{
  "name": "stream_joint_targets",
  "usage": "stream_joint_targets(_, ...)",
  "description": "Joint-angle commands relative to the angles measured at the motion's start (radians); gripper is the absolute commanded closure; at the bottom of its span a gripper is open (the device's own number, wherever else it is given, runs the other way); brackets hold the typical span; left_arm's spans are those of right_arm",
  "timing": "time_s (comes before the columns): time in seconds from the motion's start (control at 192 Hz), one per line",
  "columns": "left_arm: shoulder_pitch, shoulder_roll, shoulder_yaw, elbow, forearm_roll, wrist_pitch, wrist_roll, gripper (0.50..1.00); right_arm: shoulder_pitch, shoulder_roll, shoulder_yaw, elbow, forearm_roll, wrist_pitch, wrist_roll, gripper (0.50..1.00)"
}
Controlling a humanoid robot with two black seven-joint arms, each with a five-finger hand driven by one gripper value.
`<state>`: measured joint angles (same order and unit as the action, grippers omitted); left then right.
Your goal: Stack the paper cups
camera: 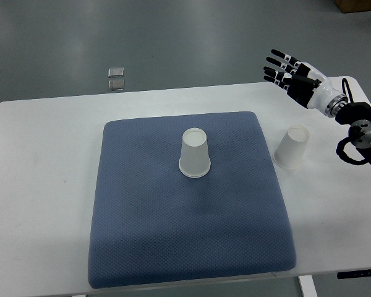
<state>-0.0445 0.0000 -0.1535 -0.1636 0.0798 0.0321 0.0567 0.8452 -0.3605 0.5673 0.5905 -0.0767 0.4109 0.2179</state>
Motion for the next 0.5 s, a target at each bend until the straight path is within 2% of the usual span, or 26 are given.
stream_joint_targets(0.0, 0.0, 0.0, 0.0, -0.007, 0.0, 0.0, -0.002, 0.5, 0.0, -0.002, 0.0, -0.001, 0.0, 0.0, 0.0, 0.579)
stream_joint_targets(0.495, 0.0, 0.0, 0.0, 0.006, 0.0, 0.0, -0.002, 0.5, 0.005, 0.0, 0.0, -0.003, 0.0, 0.0, 0.0, 0.579)
